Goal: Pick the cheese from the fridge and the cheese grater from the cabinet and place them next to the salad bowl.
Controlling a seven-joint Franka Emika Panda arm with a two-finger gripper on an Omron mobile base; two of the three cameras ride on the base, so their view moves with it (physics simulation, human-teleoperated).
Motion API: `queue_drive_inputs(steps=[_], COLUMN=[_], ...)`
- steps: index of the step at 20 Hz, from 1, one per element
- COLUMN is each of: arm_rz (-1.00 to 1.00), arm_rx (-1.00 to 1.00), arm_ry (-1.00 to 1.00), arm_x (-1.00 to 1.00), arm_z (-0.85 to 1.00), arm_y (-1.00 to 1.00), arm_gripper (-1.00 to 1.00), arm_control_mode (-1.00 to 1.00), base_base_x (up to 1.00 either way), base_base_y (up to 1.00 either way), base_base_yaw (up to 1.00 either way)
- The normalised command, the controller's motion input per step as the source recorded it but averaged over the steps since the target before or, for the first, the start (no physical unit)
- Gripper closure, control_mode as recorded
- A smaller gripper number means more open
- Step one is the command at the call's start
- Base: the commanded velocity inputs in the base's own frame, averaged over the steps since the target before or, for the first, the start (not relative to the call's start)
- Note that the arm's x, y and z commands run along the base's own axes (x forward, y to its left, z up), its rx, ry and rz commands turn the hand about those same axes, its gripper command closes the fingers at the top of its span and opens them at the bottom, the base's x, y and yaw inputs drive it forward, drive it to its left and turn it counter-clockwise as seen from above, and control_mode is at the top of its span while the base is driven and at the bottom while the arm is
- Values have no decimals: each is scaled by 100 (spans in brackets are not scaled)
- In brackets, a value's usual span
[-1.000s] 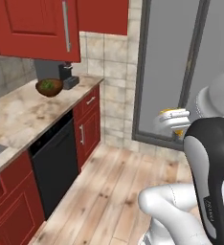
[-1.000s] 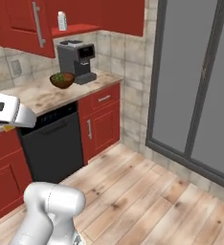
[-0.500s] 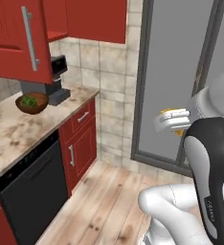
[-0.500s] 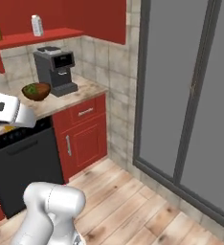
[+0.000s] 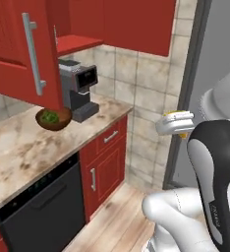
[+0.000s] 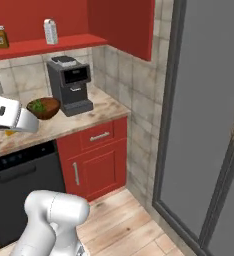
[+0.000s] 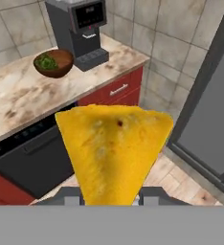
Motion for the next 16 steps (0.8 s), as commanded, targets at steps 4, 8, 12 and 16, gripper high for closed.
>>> queue_drive_inputs(steps=[4,8,12,16], arm_rz=[0,0,0,0], arm_rx=[0,0,0,0], arm_ry=[0,0,0,0], arm_x=[0,0,0,0], arm_z=[0,0,0,0], arm_y=[0,0,0,0], arm_gripper=[100,100,100,100], arm_control_mode=[100,100,100,100], base_base_x=[100,100,77,23], base_base_y=[0,0,0,0], base_base_yaw=[43,39,37,42])
